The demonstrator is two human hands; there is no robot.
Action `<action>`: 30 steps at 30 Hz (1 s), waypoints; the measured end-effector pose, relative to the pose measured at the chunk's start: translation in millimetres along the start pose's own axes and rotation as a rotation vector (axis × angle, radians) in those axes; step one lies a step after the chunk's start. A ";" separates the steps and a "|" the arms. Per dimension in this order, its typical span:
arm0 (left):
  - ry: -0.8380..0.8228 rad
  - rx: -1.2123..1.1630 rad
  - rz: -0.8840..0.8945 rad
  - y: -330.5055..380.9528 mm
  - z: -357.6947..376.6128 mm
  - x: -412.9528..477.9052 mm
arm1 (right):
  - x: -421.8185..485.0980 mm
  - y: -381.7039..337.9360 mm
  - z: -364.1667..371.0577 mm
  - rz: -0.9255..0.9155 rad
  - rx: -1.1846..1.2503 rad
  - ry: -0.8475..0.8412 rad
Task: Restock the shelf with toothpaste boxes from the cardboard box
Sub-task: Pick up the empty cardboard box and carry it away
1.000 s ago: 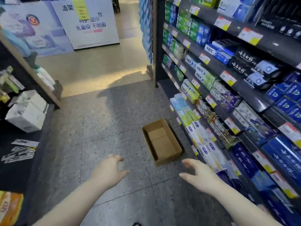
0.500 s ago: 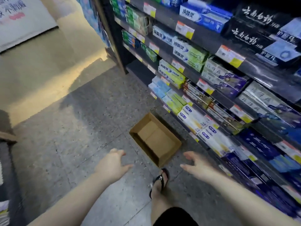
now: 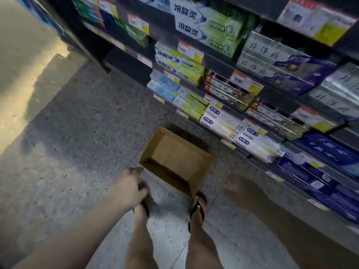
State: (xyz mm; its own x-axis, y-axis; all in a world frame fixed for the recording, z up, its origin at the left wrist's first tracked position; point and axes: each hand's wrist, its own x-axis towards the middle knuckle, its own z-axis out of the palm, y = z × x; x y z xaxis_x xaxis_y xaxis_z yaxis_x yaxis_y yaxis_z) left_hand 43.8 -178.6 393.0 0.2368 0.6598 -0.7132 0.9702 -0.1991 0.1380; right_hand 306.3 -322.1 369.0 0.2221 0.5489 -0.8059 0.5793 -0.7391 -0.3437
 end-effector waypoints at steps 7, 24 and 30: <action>-0.062 0.181 0.144 -16.6 17.4 108.4 | 61.6 9.1 45.6 0.193 0.152 0.112; -0.077 0.357 0.236 -111.1 110.7 341.4 | 242.8 26.9 187.7 0.392 0.361 0.257; -0.061 0.221 0.178 -121.7 168.8 414.5 | 307.5 66.6 236.2 0.470 0.364 0.242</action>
State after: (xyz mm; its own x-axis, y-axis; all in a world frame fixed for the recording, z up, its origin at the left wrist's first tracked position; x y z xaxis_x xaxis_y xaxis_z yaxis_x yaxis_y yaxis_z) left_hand 15.2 -3.2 -35.4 0.3920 0.5572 -0.7320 0.8775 -0.4654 0.1156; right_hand 227.9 -294.7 -15.6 0.5830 0.1749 -0.7935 0.0830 -0.9843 -0.1560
